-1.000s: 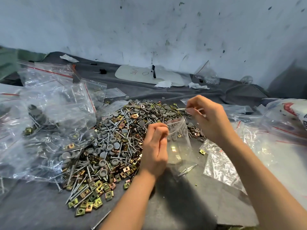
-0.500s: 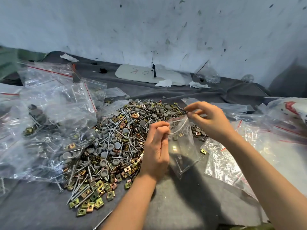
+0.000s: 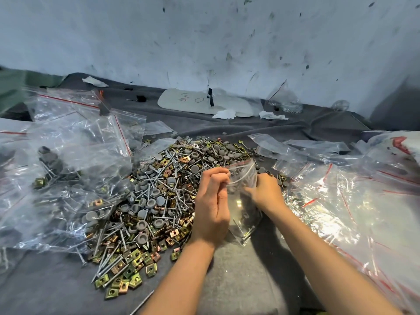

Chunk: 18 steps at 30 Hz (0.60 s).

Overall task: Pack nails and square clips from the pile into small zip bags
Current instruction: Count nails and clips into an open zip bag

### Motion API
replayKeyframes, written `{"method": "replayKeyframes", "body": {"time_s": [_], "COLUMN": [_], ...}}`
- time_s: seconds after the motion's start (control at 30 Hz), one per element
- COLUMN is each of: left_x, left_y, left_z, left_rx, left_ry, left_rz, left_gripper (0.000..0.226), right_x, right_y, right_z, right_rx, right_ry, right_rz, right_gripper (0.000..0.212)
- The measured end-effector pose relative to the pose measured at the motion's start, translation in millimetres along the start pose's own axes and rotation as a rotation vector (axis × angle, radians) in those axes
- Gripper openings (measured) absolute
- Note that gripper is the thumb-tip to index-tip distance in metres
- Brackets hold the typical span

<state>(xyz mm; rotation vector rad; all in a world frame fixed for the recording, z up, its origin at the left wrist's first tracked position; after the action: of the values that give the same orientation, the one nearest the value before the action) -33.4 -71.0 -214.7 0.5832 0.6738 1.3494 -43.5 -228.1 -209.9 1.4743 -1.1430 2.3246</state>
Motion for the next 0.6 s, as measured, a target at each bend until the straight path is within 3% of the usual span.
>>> {"method": "replayKeyframes", "body": {"time_s": [0.27, 0.4, 0.6], "left_x": [1, 1, 2], "left_y": [-1, -2, -1], "left_z": [-1, 0, -1], "left_rx": [0.007, 0.024, 0.01], "left_ry": [0.02, 0.022, 0.028], "left_rz": [0.037, 0.036, 0.045], "left_gripper": [0.019, 0.019, 0.023], "right_x": [-4, -3, -12], "right_y": [3, -1, -12], "right_z": [-1, -1, -5], "right_rx": [-0.075, -0.178, -0.283], "right_ry": [-0.023, 0.023, 0.103], "right_rz": [0.068, 0.099, 0.047], "right_gripper": [0.018, 0.044, 0.031]}}
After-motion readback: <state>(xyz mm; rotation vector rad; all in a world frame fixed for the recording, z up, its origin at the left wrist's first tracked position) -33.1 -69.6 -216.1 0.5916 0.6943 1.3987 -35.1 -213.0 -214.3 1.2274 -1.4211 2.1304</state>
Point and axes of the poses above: each hand's wrist, its own z-axis towards the middle knuckle, its own x-axis out of the back of the hand, y = z × x, the point moved 2 cm from there along z, towards the middle knuckle, and after that the axes turned 12 degrees about y, right-handed, at the moved point
